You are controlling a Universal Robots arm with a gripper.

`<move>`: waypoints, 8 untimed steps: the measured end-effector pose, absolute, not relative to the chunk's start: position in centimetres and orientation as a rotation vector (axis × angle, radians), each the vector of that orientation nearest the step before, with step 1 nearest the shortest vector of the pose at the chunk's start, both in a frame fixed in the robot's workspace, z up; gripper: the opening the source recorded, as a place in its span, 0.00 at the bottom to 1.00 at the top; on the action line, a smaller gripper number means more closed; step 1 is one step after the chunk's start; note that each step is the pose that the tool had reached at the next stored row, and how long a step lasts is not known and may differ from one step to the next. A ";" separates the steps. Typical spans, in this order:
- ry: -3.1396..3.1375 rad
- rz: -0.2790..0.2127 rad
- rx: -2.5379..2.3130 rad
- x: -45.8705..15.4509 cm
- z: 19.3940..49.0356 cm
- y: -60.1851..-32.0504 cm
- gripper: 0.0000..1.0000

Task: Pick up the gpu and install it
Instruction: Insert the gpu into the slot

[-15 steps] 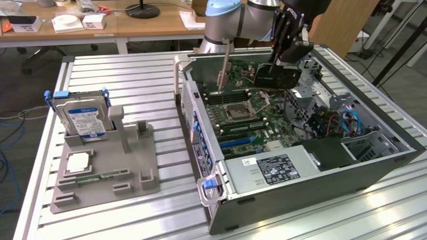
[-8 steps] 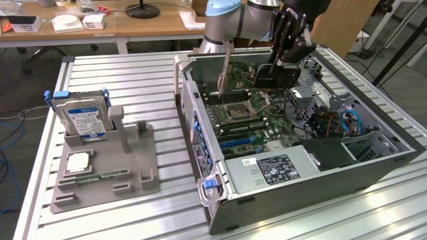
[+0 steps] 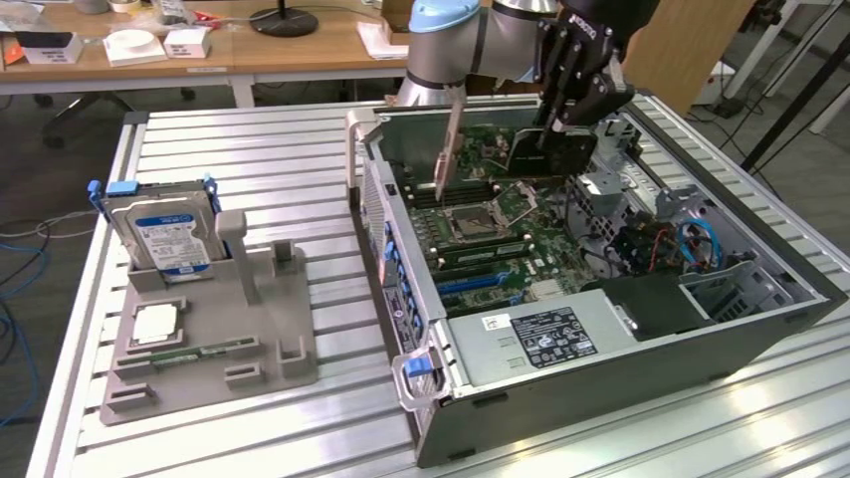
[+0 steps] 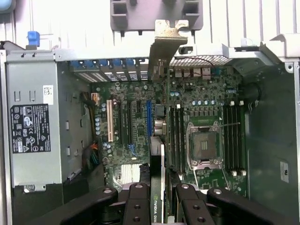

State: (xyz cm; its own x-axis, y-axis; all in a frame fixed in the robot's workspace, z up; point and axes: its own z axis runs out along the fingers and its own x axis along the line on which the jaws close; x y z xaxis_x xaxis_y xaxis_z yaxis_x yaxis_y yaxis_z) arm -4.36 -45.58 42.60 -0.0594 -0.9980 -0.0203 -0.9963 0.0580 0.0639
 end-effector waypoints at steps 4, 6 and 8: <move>-2.229 -0.093 2.169 -4.4 42.6 -45.6 0.26; -2.222 -0.093 2.176 -4.4 42.6 -45.6 0.26; -2.221 -0.093 2.177 -4.4 42.6 -45.6 0.26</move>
